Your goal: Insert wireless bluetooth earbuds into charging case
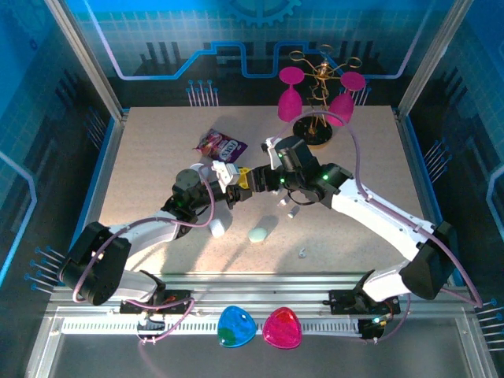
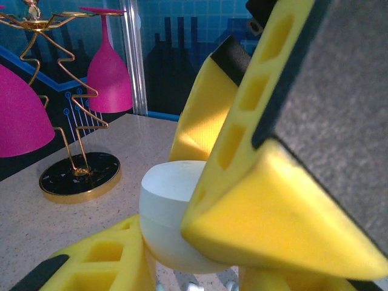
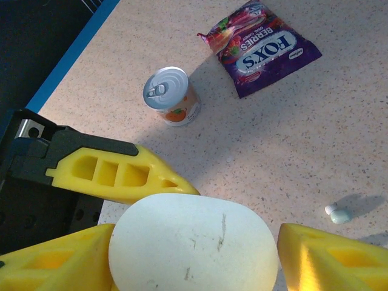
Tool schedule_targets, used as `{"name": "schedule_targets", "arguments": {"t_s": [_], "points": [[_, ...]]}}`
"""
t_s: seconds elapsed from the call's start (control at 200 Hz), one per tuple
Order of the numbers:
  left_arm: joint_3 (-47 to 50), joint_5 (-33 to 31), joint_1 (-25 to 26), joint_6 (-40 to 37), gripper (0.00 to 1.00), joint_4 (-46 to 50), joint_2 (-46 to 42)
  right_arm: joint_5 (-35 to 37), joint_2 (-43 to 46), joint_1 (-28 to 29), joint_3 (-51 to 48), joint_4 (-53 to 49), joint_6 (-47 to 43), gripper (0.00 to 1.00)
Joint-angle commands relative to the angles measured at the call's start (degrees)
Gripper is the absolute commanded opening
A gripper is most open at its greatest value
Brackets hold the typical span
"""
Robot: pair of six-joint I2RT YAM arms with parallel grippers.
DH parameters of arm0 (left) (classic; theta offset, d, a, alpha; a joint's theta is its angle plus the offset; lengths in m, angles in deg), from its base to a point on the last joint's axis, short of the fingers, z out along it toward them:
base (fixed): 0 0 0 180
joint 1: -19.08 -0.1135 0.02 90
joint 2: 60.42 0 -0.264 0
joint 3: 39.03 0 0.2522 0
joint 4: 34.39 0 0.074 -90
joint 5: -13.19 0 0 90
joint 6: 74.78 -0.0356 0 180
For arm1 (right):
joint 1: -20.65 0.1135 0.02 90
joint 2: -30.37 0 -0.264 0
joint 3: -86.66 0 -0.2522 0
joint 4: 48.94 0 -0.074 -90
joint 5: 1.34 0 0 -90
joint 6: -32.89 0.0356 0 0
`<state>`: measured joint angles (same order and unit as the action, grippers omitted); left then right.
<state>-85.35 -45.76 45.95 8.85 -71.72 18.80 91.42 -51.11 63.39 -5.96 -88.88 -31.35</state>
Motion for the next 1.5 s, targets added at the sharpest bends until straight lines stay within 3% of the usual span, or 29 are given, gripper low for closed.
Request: {"name": "schedule_targets", "arguments": {"t_s": [0.0,0.165,0.35,0.4,0.52,0.6,0.855,1.001,1.496], "points": [[-0.94,-0.23,0.52,0.05,0.21,-3.4,-1.17,-0.58,-0.97,-0.37,0.82,-2.04,0.79,0.69],[-0.93,-0.26,0.52,-0.04,0.21,-3.38,-1.17,-0.37,-0.54,-0.42,0.73,-1.86,0.97,0.54],[-0.67,-0.78,0.55,-0.13,0.32,-3.4,-1.0,0.96,0.64,-0.88,-0.24,-0.62,1.03,0.51],[-0.5,-0.88,0.55,0.04,0.41,-3.29,-0.9,1.35,1.16,-1.37,-1.16,0.41,1.27,0.5],[0.6,-1.31,0.48,-0.3,0.85,-2.56,-0.91,2.44,2.24,-3.45,-4.47,2.99,2.42,0.49],[1.84,-1.35,0.54,-0.57,0.99,-1.97,-0.95,4.53,2.46,-5.38,-6.75,3.98,2.72,0.48],[5.37,0.1,0.55,-0.56,0.99,2.89,-3.04,15.98,-0.56,-13.09,-18.24,16.62,1.09,0.46],[6.37,0.44,0.72,-1.39,0.99,6.34,-5.52,20.4,-6.5,-16.2,-19.09,21.1,-0.63,0.46],[6.58,0.69,1.16,-2.25,0.99,8.79,-6.63,19.35,-28.22,-21.01,-7.4,16.73,0.7,0.49]]}}
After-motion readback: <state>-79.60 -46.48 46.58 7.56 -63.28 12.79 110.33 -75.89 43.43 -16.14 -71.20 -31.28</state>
